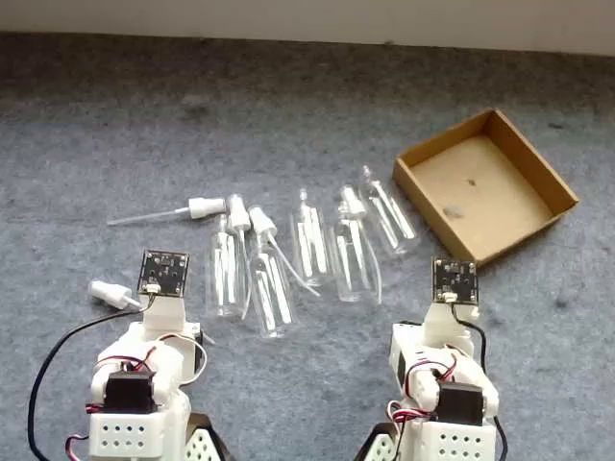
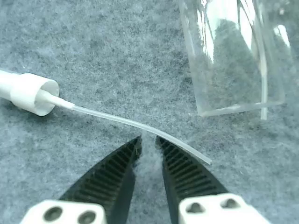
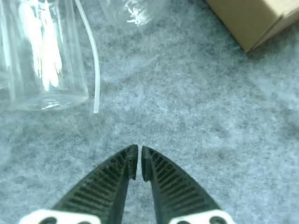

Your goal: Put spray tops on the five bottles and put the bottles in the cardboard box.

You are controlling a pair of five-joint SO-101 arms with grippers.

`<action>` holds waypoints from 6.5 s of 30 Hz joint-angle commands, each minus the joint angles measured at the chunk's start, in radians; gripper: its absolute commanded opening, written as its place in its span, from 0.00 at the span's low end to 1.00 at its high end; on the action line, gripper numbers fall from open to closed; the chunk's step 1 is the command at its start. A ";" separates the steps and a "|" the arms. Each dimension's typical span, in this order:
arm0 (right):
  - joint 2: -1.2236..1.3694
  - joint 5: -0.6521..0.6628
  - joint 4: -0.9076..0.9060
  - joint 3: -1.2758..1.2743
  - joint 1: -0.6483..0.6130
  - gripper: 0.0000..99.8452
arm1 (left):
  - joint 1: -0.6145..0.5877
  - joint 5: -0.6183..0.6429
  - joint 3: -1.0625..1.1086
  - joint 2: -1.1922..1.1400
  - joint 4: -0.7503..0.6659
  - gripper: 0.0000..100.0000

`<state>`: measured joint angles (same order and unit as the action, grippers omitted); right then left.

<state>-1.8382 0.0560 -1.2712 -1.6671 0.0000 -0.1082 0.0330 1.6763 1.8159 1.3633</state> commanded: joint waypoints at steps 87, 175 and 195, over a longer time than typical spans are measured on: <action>0.855 0.273 -0.051 0.960 -0.025 0.18 | -0.012 0.011 0.019 0.004 -0.008 0.00; 2.652 0.493 -0.357 2.517 -0.226 0.28 | -0.012 0.011 0.019 0.004 -0.008 0.00; 2.657 0.486 -0.440 2.651 -0.226 0.16 | -0.012 0.011 0.019 0.004 -0.008 0.00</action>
<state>0.9053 0.5378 -1.6487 0.8830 -0.2133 -0.1082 0.0330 1.6763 1.8159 1.3633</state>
